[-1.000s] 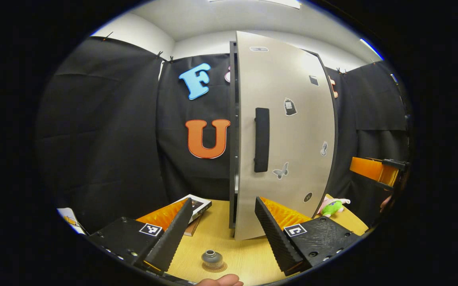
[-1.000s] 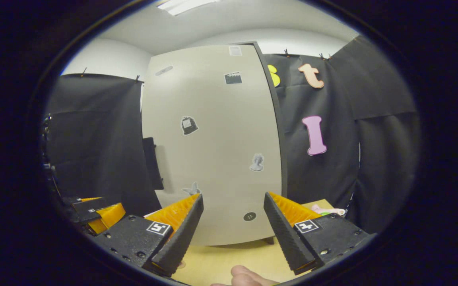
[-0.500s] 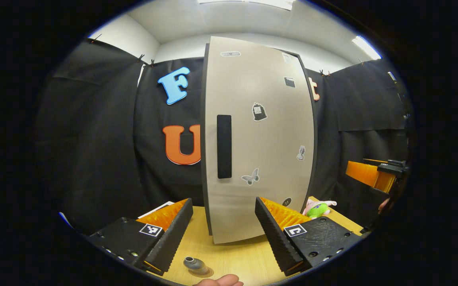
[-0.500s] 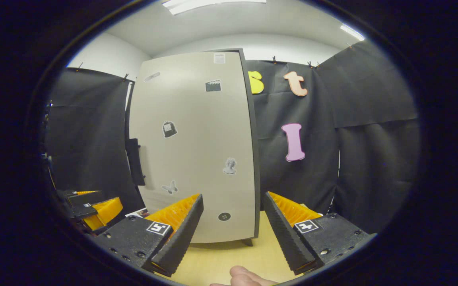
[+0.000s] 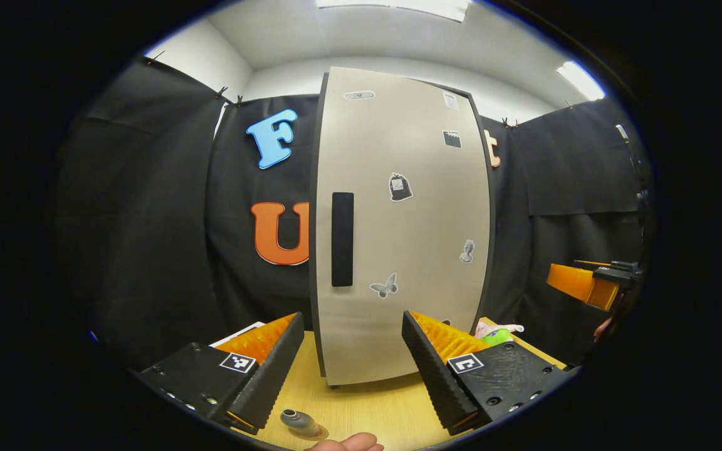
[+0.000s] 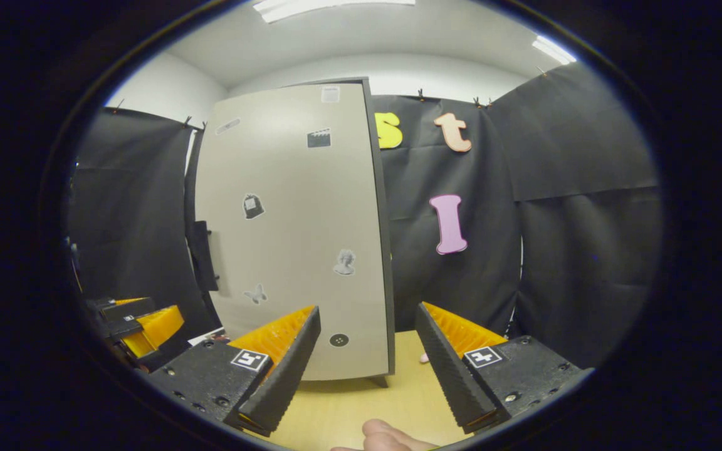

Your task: Open the cabinet door with the right hand, grasp the bottle in the cabinet with the left hand and place it on the coaster, then close the cabinet door with the right hand.

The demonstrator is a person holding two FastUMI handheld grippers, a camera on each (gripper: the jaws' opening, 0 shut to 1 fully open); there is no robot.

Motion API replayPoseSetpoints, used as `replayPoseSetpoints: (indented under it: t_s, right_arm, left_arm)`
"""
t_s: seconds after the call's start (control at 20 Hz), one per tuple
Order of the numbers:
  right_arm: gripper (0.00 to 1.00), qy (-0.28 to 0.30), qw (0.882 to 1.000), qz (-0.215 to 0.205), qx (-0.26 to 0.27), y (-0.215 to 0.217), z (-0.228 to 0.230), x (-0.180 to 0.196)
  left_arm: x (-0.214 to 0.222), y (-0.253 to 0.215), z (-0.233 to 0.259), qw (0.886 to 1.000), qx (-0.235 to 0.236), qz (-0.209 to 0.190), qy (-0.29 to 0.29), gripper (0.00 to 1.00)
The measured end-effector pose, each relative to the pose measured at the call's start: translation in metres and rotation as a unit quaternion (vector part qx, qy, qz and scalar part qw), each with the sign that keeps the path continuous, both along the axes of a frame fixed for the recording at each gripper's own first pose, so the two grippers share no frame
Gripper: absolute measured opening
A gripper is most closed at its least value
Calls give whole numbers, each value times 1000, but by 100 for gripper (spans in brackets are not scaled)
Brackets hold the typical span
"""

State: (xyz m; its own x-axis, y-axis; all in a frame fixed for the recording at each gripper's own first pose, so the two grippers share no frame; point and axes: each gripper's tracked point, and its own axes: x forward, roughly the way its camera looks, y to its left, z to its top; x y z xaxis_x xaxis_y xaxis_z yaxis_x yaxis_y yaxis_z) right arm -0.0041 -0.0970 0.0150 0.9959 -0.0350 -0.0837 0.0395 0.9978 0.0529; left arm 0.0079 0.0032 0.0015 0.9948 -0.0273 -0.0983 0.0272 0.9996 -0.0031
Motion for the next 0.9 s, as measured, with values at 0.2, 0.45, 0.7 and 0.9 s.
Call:
replayPoseSetpoints:
  t_s: [0.2, 0.45, 0.7, 0.9]
  right_arm:
    - [93, 9, 1000, 2, 6, 1, -2, 0]
    - [93, 14, 1000, 1, 15, 0, -4, 3]
    - [98, 15, 1000, -6, 15, 1, -3, 11]
    - [98, 11, 1000, -14, 18, 3, -3, 10]
  left_arm:
    - [-2, -2, -1, 1000, 0, -2, 2, 95]
    - [-7, 3, -1, 1000, 3, 2, 3, 95]
    - [-8, 12, -9, 1000, 1, 5, 14, 95]
    - [-6, 15, -8, 1000, 0, -1, 16, 95]
